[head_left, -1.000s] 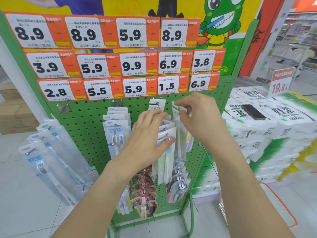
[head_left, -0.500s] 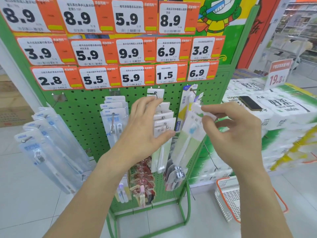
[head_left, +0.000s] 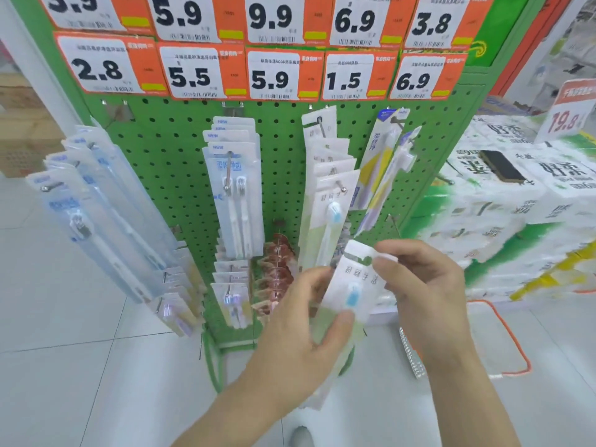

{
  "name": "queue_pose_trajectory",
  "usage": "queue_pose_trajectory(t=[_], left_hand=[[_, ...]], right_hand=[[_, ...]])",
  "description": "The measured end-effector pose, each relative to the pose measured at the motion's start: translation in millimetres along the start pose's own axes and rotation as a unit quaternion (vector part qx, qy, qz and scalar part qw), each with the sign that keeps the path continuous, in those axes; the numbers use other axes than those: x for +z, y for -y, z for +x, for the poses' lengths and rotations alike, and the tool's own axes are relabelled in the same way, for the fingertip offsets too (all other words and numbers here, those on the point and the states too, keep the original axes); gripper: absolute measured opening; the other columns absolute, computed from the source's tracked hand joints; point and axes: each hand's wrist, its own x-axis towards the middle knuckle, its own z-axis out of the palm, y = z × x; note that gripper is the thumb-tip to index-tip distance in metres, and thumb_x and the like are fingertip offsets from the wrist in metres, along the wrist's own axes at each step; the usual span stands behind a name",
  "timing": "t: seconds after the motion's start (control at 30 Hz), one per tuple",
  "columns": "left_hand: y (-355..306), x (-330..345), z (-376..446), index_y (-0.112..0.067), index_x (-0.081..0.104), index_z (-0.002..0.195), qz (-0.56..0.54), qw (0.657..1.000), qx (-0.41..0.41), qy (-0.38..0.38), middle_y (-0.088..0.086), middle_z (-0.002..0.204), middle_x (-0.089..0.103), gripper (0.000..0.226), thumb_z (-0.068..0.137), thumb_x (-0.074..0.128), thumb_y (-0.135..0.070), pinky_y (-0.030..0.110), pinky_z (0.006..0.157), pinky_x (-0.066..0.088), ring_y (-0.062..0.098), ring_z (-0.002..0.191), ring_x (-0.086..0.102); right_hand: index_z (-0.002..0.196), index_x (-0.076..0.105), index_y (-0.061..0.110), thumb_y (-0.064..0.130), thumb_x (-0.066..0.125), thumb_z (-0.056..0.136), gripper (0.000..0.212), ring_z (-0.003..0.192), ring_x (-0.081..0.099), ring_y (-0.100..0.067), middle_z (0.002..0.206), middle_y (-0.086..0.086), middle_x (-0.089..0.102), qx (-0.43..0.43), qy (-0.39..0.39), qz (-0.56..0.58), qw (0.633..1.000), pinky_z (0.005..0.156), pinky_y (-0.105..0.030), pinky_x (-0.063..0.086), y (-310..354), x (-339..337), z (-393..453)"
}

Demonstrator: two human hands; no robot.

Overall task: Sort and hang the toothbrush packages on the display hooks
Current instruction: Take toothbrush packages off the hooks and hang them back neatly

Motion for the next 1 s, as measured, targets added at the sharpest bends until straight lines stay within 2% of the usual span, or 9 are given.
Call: queue_pose_trajectory(t=[0.07, 0.13, 0.23, 0.33, 0.47, 0.6, 0.77, 0.87, 1.0], left_hand=[[13, -6, -6, -0.029, 0.054, 0.128, -0.085, 0.993, -0.079, 0.011, -0.01, 0.121, 0.071, 0.039, 0.091, 0.067, -0.031, 0.037, 0.095, 0.054, 0.012, 0.11, 0.068], [24, -11, -12, -0.021, 0.06, 0.121, -0.133, 0.982, -0.137, -0.005, -0.003, 0.109, 0.077, 0.034, 0.088, 0.07, -0.026, 0.034, 0.086, 0.057, 0.02, 0.097, 0.074], [38, -18, -20, -0.014, 0.065, 0.116, -0.177, 0.961, -0.201, -0.064, 0.003, 0.104, 0.078, 0.032, 0.087, 0.075, -0.021, 0.029, 0.08, 0.056, 0.023, 0.095, 0.075], [46, -30, -24, -0.016, 0.068, 0.113, -0.186, 0.943, -0.247, -0.122, 0.004, 0.1, 0.079, 0.025, 0.089, 0.076, -0.018, 0.042, 0.085, 0.057, 0.026, 0.094, 0.075], [51, -46, -29, -0.013, 0.067, 0.111, -0.217, 0.921, -0.268, -0.182, 0.007, 0.097, 0.079, 0.022, 0.09, 0.072, -0.015, 0.056, 0.088, 0.056, 0.032, 0.092, 0.075], [57, -52, -34, -0.013, 0.067, 0.112, -0.226, 0.921, -0.267, -0.168, 0.008, 0.1, 0.078, 0.021, 0.092, 0.071, -0.019, 0.062, 0.091, 0.054, 0.034, 0.096, 0.074], [59, -49, -38, -0.019, 0.073, 0.11, -0.229, 0.928, -0.248, -0.156, 0.004, 0.107, 0.077, 0.034, 0.081, 0.073, -0.037, 0.058, 0.096, 0.054, 0.027, 0.104, 0.072], [62, -52, -39, -0.015, 0.075, 0.103, -0.232, 0.929, -0.23, -0.175, 0.012, 0.103, 0.077, 0.029, 0.085, 0.078, -0.038, 0.061, 0.096, 0.052, 0.037, 0.103, 0.07], [63, -55, -38, -0.01, 0.073, 0.108, -0.26, 0.915, -0.233, -0.2, 0.012, 0.102, 0.077, 0.037, 0.081, 0.072, -0.035, 0.054, 0.091, 0.057, 0.037, 0.101, 0.072]], right_hand=[[0.086, 0.08, 0.019, 0.016, 0.081, 0.07, 0.016, 0.074, 0.065, -0.024, 0.079, -0.009, 0.071, 0.053, 0.011, 0.023, 0.998, 0.071, -0.035, 0.053, -16, 10, -5], [0.096, 0.079, 0.017, 0.019, 0.083, 0.073, 0.024, 0.081, 0.061, -0.027, 0.085, -0.016, 0.066, 0.109, 0.021, 0.02, 0.994, 0.074, -0.043, 0.05, -34, 22, -12], [0.115, 0.072, 0.014, 0.007, 0.072, 0.088, 0.028, 0.084, 0.069, -0.023, 0.092, -0.011, 0.075, 0.184, 0.038, 0.031, 0.982, 0.073, -0.033, 0.056, -57, 41, -28], [0.117, 0.069, 0.01, 0.009, 0.068, 0.091, 0.026, 0.08, 0.071, -0.015, 0.096, -0.01, 0.078, 0.226, 0.073, 0.0, 0.971, 0.074, -0.027, 0.056, -70, 55, -45], [0.102, 0.073, 0.007, 0.022, 0.075, 0.083, 0.024, 0.083, 0.066, -0.015, 0.092, -0.003, 0.076, 0.26, 0.127, -0.019, 0.957, 0.077, -0.028, 0.055, -80, 63, -55], [0.095, 0.072, 0.004, 0.005, 0.072, 0.088, 0.006, 0.068, 0.061, -0.009, 0.079, 0.001, 0.071, 0.246, 0.149, -0.021, 0.957, 0.062, -0.018, 0.049, -84, 67, -54], [0.095, 0.078, 0.016, 0.018, 0.077, 0.086, 0.009, 0.083, 0.068, -0.032, 0.09, -0.007, 0.077, 0.209, 0.136, -0.084, 0.965, 0.08, -0.04, 0.056, -89, 72, -50], [0.09, 0.079, 0.024, 0.033, 0.079, 0.078, 0.016, 0.072, 0.063, -0.018, 0.08, -0.001, 0.074, 0.182, 0.138, -0.109, 0.967, 0.072, -0.036, 0.052, -89, 74, -52], [0.089, 0.077, 0.019, 0.026, 0.079, 0.081, 0.011, 0.062, 0.056, -0.01, 0.073, 0.003, 0.07, 0.196, 0.208, -0.11, 0.952, 0.062, -0.025, 0.046, -85, 69, -56]])
